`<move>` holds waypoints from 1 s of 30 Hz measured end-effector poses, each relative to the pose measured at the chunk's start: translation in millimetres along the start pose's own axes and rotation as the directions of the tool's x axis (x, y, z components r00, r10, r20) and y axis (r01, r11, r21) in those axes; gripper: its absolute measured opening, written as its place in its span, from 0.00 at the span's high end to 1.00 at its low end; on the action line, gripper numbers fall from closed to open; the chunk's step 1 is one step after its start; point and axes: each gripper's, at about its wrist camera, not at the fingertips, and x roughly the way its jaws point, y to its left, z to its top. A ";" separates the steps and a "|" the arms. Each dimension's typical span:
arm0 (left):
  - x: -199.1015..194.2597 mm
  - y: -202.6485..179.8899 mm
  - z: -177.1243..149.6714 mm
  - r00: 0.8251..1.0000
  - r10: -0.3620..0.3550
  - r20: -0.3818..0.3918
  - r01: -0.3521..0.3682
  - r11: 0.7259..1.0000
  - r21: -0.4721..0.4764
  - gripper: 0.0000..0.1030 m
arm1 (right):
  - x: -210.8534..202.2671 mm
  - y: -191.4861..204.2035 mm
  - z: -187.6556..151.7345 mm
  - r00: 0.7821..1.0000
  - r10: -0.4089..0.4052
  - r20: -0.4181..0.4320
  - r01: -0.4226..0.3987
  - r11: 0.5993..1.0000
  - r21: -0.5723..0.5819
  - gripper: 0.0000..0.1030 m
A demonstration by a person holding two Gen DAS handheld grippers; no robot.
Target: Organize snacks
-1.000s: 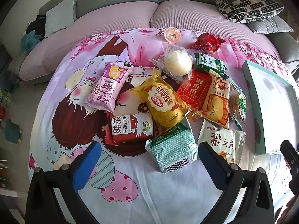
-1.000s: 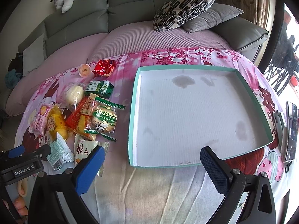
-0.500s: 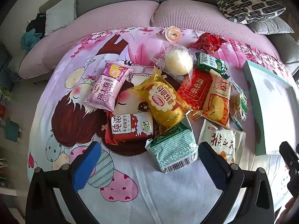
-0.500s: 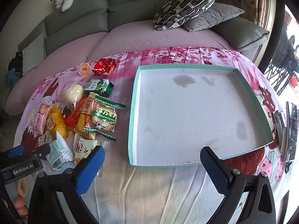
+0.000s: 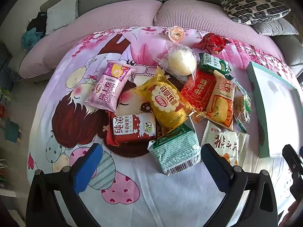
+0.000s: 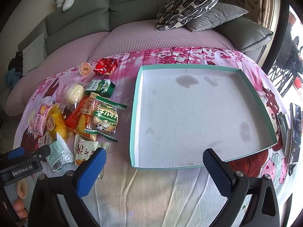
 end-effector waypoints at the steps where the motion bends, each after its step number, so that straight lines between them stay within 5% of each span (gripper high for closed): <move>1: 0.1 -0.2 -0.1 1.000 0.000 0.000 0.000 1.000 0.000 0.00 | -0.1 0.0 0.0 1.000 0.000 0.000 0.000 1.000 0.000 0.00; 23: 4.9 10.9 0.2 0.999 -0.028 -0.024 0.026 0.997 -0.066 0.00 | 4.3 6.8 2.2 1.000 -0.003 -0.020 0.002 1.000 -0.019 0.00; 30: 13.3 24.4 2.1 0.993 -0.104 -0.058 0.093 0.982 -0.164 0.00 | 10.0 39.2 -0.6 0.996 0.088 -0.022 -0.090 0.991 -0.099 0.00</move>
